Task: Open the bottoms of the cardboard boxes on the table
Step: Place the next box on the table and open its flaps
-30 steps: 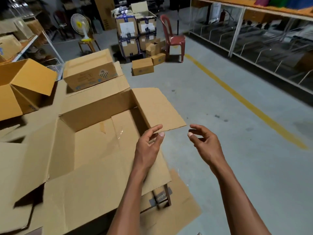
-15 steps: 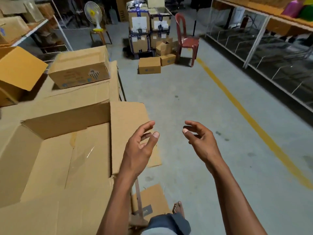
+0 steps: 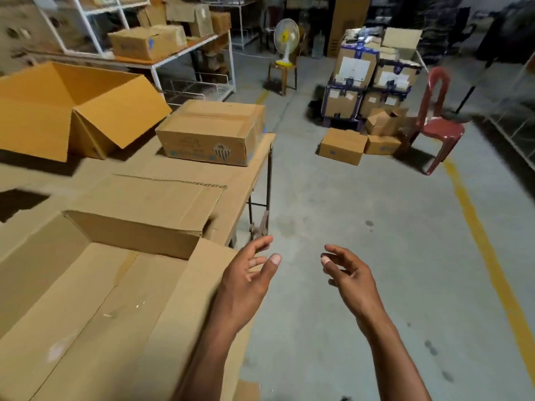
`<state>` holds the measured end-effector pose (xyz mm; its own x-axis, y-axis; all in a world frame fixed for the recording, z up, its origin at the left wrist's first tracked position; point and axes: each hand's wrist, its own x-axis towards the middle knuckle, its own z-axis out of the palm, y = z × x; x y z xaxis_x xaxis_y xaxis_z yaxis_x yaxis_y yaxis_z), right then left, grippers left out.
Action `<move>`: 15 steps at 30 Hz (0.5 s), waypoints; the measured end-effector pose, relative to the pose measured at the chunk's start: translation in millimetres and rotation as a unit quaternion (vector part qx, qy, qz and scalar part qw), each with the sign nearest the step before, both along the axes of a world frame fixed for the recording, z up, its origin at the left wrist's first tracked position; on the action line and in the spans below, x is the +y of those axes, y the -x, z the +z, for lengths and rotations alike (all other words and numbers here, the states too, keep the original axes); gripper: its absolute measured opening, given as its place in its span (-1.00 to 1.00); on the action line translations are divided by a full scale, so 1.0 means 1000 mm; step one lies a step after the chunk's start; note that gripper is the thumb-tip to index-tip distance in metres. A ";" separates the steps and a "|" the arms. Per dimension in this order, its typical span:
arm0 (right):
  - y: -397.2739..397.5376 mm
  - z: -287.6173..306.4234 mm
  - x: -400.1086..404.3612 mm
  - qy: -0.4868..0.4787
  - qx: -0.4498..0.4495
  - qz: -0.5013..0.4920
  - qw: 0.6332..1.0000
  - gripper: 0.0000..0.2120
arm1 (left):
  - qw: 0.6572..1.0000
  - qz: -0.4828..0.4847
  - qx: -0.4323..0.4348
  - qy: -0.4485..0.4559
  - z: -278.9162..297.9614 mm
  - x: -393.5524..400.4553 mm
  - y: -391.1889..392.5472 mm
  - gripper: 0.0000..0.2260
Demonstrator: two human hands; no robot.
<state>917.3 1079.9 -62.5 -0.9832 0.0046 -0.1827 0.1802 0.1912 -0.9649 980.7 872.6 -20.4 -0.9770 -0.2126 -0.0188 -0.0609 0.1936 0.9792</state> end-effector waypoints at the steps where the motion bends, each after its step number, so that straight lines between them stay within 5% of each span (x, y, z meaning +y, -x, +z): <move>1: 0.022 -0.003 0.003 0.003 -0.003 0.015 1.000 -0.79 | 1.000 0.018 -0.001 -0.001 -0.005 0.005 0.015 -0.63; 15: 0.372 0.006 0.098 0.016 -0.002 0.156 0.988 -0.81 | 0.988 0.157 0.000 0.003 -0.018 0.133 0.319 -0.70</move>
<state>545.7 1178.4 -56.6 -0.9351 -0.3039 -0.1825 0.1221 0.2070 -0.9707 661.7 1006.0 -38.0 -0.8631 -0.5048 -0.0161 -0.1181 0.1707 0.9782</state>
